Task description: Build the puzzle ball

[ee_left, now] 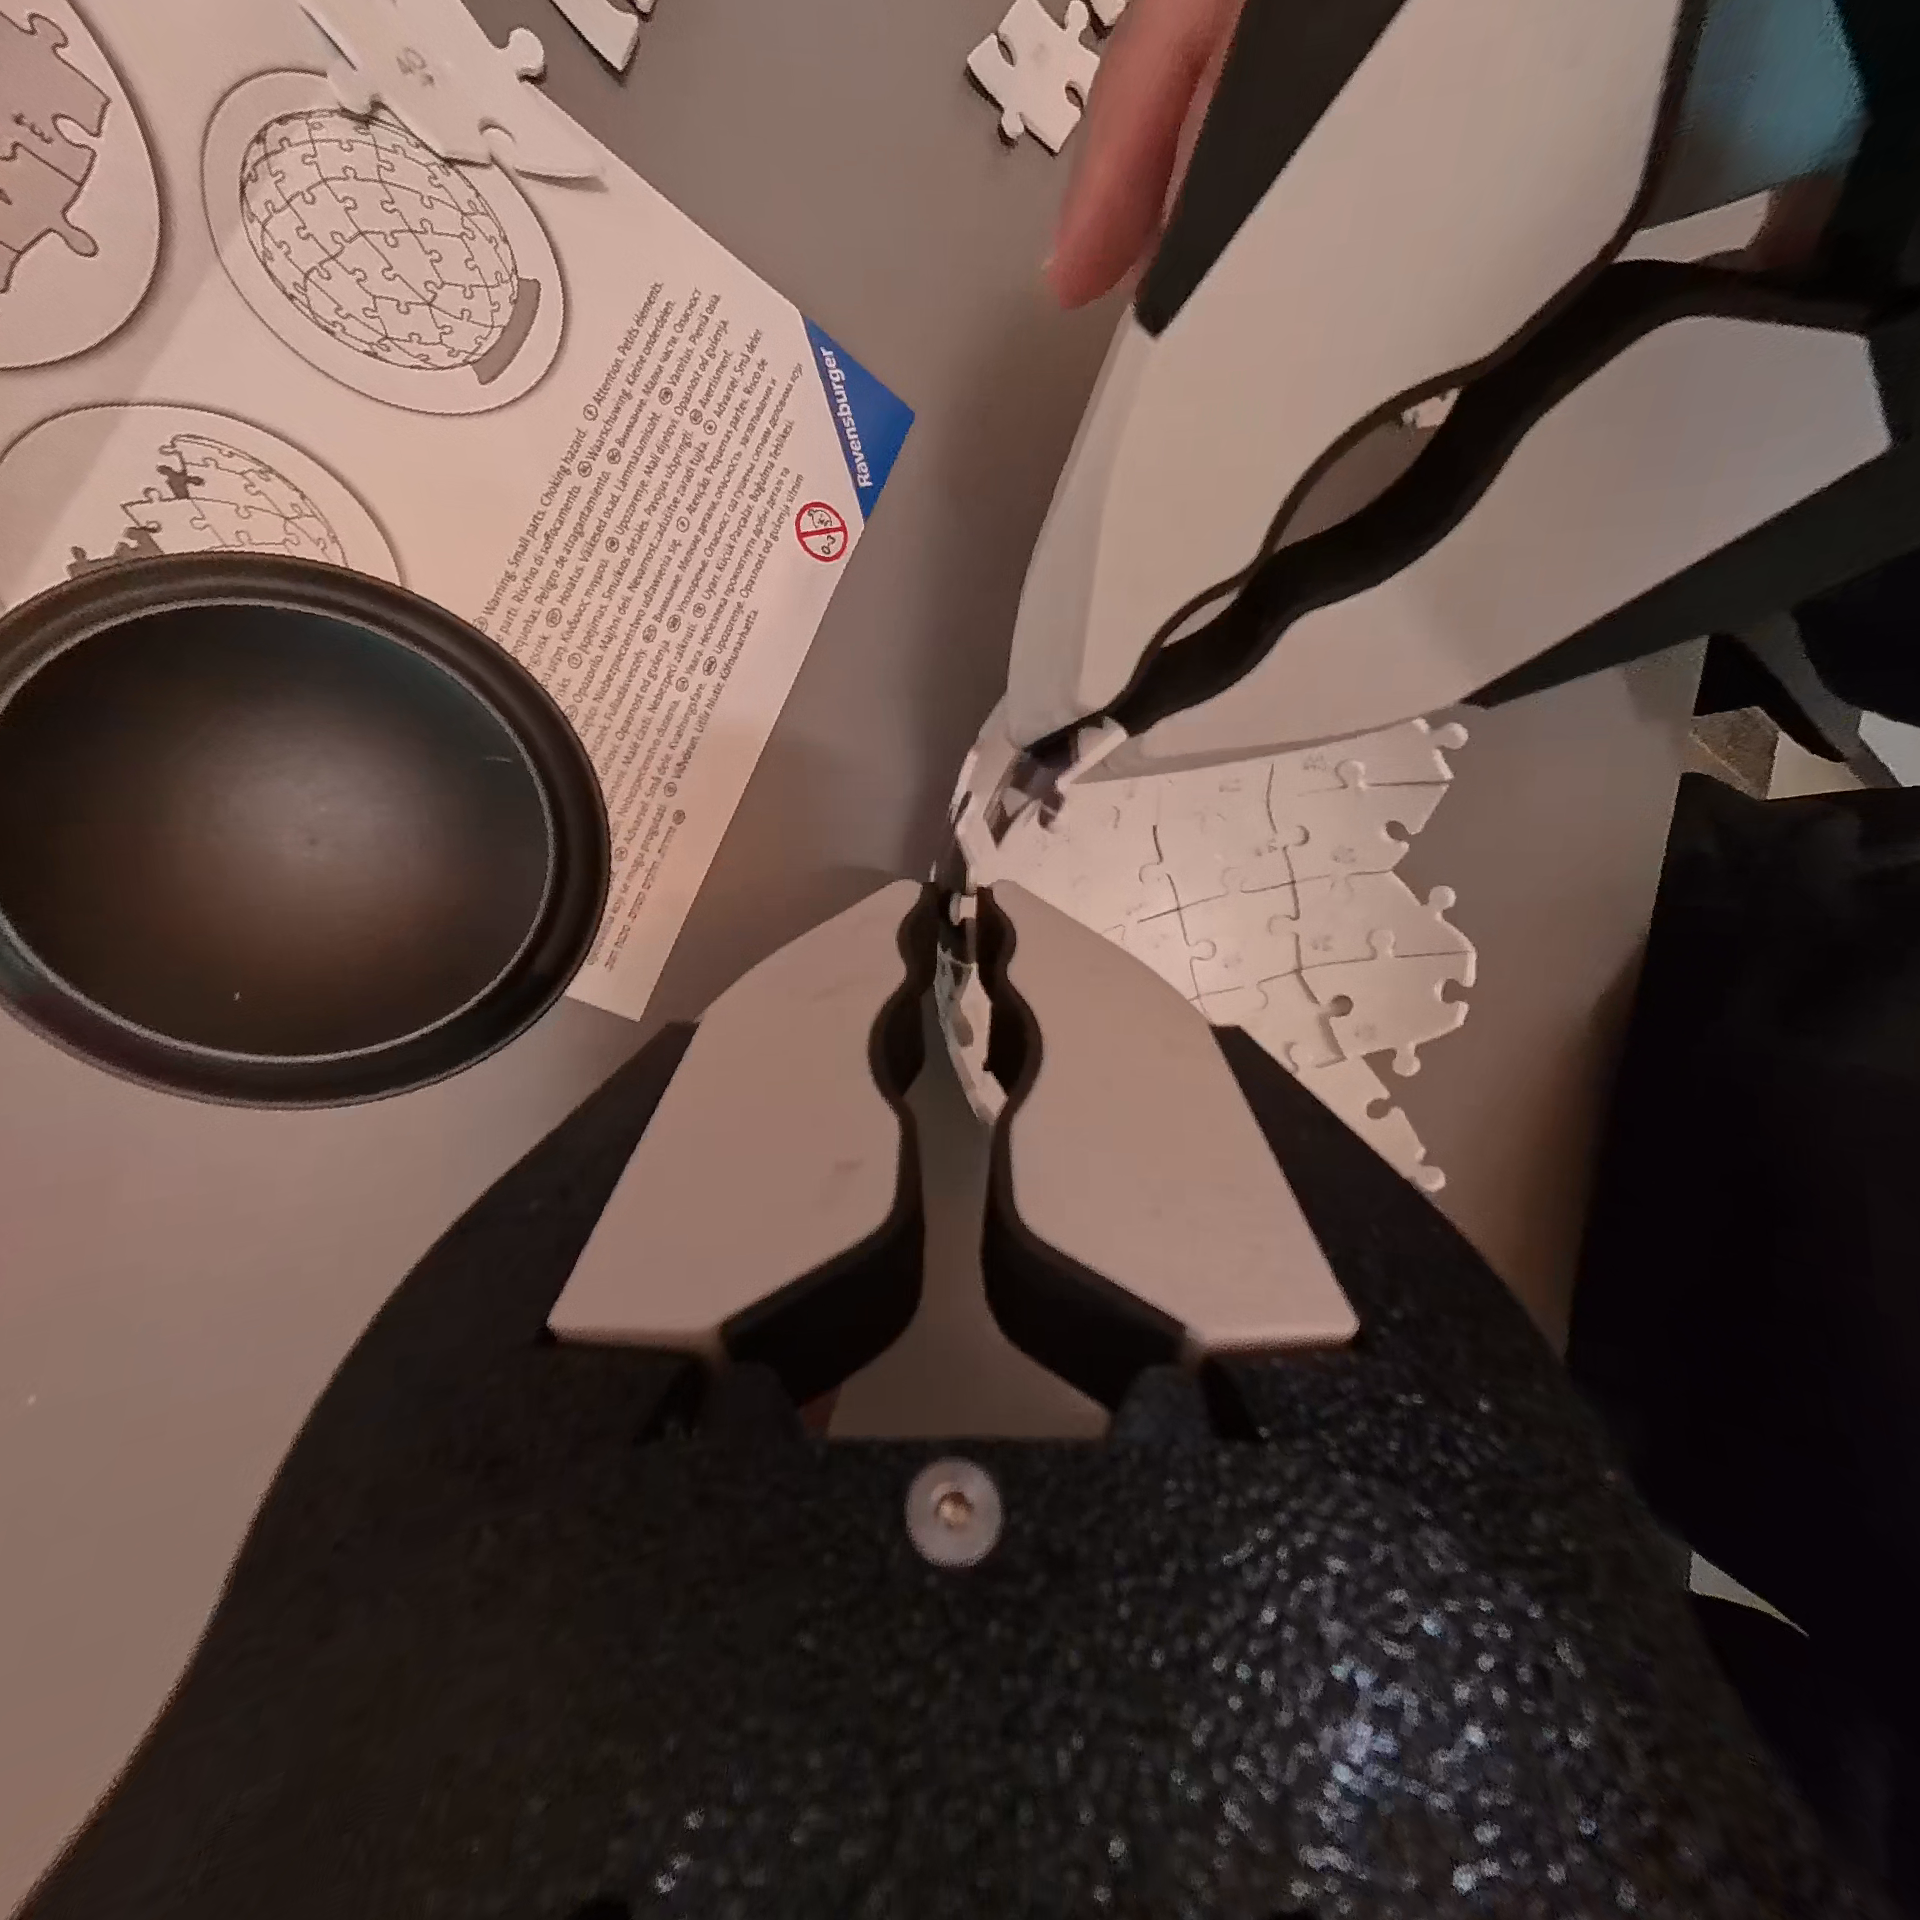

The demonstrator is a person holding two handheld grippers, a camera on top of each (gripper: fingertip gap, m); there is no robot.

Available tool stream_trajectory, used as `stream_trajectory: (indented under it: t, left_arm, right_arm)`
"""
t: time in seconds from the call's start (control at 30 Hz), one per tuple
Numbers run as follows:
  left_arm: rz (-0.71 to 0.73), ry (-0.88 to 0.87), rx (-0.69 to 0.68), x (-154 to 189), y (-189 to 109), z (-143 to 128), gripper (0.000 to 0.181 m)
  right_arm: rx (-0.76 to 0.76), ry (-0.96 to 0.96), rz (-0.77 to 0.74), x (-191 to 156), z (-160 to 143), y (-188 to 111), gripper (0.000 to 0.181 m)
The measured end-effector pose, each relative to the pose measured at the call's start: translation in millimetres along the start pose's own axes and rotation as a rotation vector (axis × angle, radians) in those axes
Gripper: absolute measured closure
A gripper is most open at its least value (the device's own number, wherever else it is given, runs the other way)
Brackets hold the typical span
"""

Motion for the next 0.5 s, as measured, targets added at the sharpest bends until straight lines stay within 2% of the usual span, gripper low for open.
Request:
stream_trajectory:
  t: [0.5]
  left_arm:
    - [-0.041,0.096,0.027,-2.0,5.2,3.1,0.175]
  right_arm:
    - [-0.033,-0.04,0.031,6.6,-8.2,5.9,0.179]
Point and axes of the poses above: each gripper's, where its closed fingertips meet, y out along the fingers, z out of its top, x = y × z across the jaws, the point moved 5 cm from there along -y, back along the fingers, and after that the axes turned 1 degree about -x, right-handed, at the moved point
